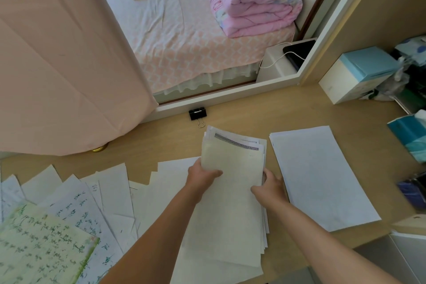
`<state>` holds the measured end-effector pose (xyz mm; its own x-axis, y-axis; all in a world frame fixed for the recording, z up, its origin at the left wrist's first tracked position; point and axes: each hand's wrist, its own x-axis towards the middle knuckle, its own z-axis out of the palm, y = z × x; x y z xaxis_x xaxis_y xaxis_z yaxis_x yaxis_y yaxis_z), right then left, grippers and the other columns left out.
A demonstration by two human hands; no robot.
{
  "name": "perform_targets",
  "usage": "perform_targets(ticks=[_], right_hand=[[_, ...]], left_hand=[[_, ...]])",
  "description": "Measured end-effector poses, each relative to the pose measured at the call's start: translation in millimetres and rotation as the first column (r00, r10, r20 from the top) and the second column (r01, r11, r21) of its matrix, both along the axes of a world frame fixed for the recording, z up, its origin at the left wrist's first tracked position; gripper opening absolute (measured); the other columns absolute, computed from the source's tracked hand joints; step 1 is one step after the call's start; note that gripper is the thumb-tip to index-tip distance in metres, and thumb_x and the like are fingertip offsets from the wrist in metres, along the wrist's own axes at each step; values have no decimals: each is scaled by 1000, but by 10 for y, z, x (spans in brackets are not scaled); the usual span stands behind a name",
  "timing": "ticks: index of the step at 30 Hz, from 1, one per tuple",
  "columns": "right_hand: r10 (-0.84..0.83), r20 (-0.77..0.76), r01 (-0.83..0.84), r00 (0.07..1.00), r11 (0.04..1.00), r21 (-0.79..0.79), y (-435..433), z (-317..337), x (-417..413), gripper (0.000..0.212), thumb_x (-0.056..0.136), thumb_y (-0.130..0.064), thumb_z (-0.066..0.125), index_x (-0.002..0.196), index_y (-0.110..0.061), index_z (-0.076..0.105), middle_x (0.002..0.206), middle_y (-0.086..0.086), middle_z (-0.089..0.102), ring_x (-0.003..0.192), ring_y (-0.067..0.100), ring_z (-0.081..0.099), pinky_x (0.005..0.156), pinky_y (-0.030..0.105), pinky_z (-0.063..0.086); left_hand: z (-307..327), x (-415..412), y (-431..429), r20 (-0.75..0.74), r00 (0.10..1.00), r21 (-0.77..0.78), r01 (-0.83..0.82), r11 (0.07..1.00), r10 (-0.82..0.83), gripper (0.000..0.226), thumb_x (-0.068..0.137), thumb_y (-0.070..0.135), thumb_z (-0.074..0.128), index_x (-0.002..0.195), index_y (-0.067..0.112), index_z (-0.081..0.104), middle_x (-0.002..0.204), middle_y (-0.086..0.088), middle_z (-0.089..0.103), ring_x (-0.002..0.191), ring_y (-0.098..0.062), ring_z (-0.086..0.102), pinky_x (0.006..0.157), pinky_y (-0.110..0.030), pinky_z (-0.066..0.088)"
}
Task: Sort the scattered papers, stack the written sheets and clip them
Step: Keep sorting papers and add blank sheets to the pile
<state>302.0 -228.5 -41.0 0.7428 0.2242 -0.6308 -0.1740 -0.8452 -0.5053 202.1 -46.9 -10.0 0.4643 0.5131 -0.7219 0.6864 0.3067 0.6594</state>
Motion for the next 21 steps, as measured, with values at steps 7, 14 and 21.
perform_targets(ticks=[7,14,21], right_hand=[[-20,4,20,1000,999,34,-8,20,-23,59,69,-24,65,127,-28,53,121,6,49,97,21,58,78,34,56],[-27,148,17,989,997,71,17,175,-59,73,70,-35,76,133,-22,42,131,-1,44,124,23,40,102,39,41],[4,-181,53,983,950,308,218,261,-182,25,86,-11,72,106,-24,62,105,-2,71,94,17,68,83,34,56]], left_hand=[[-68,17,95,0,1000,-133,30,991,-30,52,74,17,79,122,10,60,111,-9,70,93,-24,69,69,-33,56],[-60,-339,92,175,985,-221,28,975,12,32,87,11,72,119,7,66,109,-13,74,98,-30,72,87,-47,58],[-57,-626,297,186,982,-81,4,997,11,34,91,5,60,123,16,60,113,-8,71,103,-28,68,86,-43,57]])
